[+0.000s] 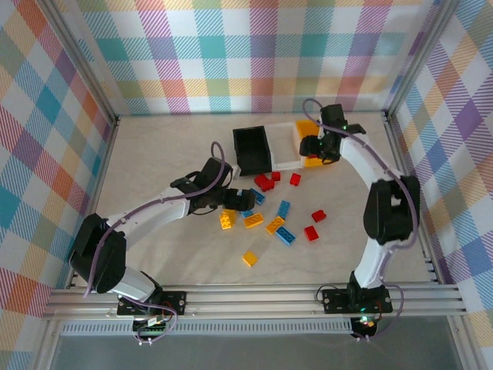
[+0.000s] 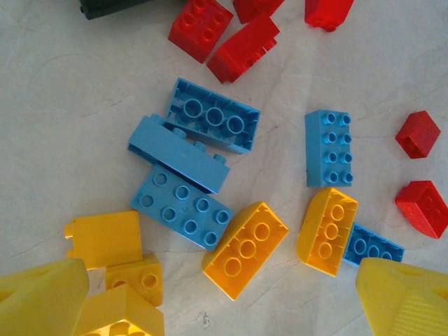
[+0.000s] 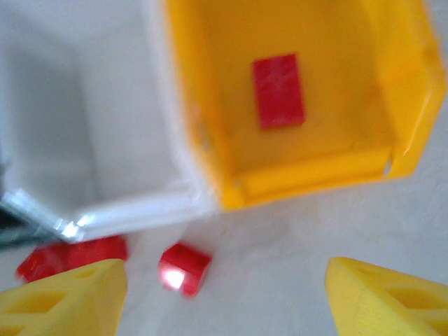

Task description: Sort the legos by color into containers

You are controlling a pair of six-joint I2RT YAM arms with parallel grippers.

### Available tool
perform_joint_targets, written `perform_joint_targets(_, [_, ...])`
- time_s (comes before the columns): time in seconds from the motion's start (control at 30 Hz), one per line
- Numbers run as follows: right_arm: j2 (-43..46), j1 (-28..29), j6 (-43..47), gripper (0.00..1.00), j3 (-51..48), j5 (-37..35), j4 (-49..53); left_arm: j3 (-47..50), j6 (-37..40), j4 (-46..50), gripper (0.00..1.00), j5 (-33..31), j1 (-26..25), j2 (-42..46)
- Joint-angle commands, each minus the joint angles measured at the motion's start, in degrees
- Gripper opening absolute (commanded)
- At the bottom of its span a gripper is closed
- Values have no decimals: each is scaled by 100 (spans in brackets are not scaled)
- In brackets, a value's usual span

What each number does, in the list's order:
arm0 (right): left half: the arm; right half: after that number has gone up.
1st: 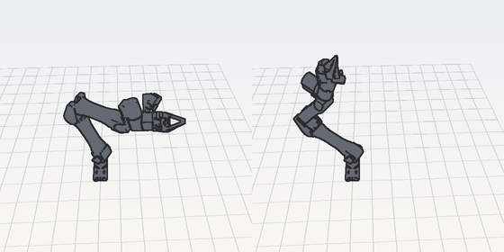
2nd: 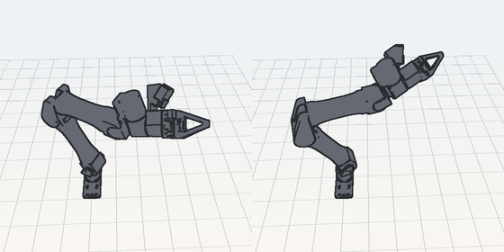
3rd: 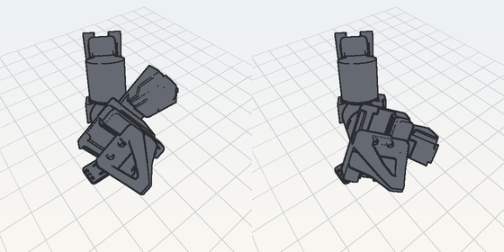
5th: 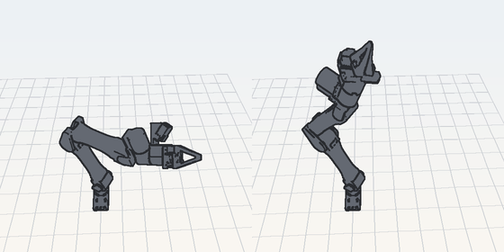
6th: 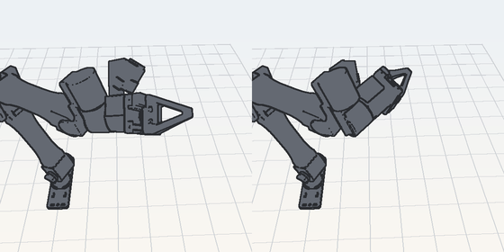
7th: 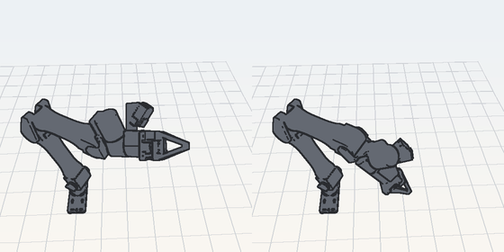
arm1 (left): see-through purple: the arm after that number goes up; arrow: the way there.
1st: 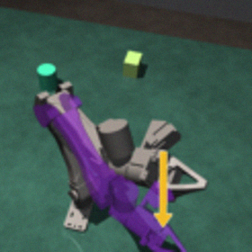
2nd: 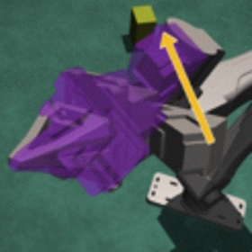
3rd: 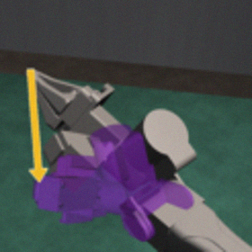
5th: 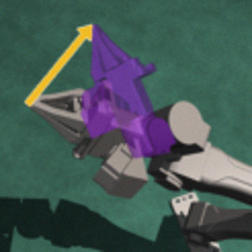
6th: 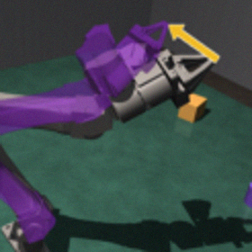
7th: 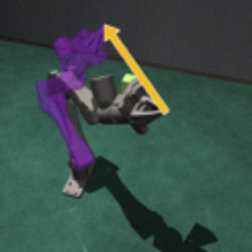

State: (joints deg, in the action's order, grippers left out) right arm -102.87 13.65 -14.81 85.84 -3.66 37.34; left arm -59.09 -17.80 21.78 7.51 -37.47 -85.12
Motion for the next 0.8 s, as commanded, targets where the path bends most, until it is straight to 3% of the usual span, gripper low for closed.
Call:
perform_joint_targets(0.0, [255, 509, -274, 81, -807, -115, 9, -47, -70, 6, 99, -210, -41, 286])
perform_joint_targets(0.23, [22, 855, -553, 82, -1246, -301, -349, 278, -92, 265, 100, -409, 14, 933])
perform_joint_targets(0.77, [-1200, 886, -558, 70, -356, -830, -558, 651, -221, 221, 100, -134, 438, 1073])
